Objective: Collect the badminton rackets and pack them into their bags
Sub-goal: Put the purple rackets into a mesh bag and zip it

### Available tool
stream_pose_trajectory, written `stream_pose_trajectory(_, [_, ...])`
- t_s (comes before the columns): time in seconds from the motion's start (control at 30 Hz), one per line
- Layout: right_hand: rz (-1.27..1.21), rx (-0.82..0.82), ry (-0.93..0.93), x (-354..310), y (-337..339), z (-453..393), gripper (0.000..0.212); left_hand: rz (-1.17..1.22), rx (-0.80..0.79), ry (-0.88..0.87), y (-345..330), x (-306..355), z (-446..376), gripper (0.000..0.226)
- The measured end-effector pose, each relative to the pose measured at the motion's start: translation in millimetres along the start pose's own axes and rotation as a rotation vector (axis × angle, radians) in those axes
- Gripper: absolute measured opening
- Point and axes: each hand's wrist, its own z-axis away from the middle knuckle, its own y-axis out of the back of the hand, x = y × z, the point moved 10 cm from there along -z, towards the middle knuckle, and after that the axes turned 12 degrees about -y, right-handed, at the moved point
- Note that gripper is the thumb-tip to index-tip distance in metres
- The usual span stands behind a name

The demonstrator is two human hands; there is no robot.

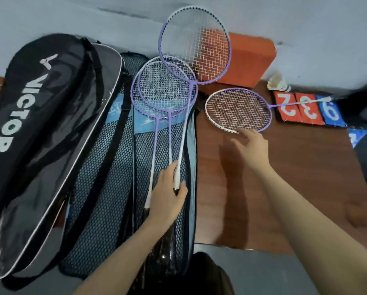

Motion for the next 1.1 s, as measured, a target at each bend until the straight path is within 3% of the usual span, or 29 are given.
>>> stream_pose_trajectory(0.2, [0.168,-0.001,-0.01,35.5,-19.7,-25.7,0.041,-0.079,0.084,0.031,-7.3,-1.0,-46.5,0.047])
stream_pose_trajectory(0.43, [0.365,0.078,0.257,35.9,-29.5,-53.3,0.015,-0.104,0.31,0.112,2.2,-8.1,-52.4,0.033])
stream_pose_trajectory(0.57, [0.426,0.098,0.377,29.5,-31.7,-45.6,0.024,-0.096,0.34,0.172,1.3,-7.1,-48.2,0.032])
stream_pose_trajectory(0.7, [0.336,0.013,0.322,36.3,-32.5,-42.7,0.015,-0.2,0.252,0.165,3.4,-3.2,-49.6,0.031])
stream_pose_trajectory(0.8, [0.352,-0.035,0.321,37.7,-34.1,-44.6,0.022,-0.304,0.256,0.184,11.7,-6.5,-38.6,0.031])
stream_pose_trajectory(0.93, [0.362,-0.037,0.352,22.4,-44.0,-31.5,0.022,-0.346,0.269,0.29,19.2,-20.7,-22.0,0.031])
stream_pose_trajectory(1.1, [0.327,0.07,0.435,-25.2,-46.9,5.7,0.031,-0.361,0.129,0.272,12.7,-31.8,-34.6,0.032])
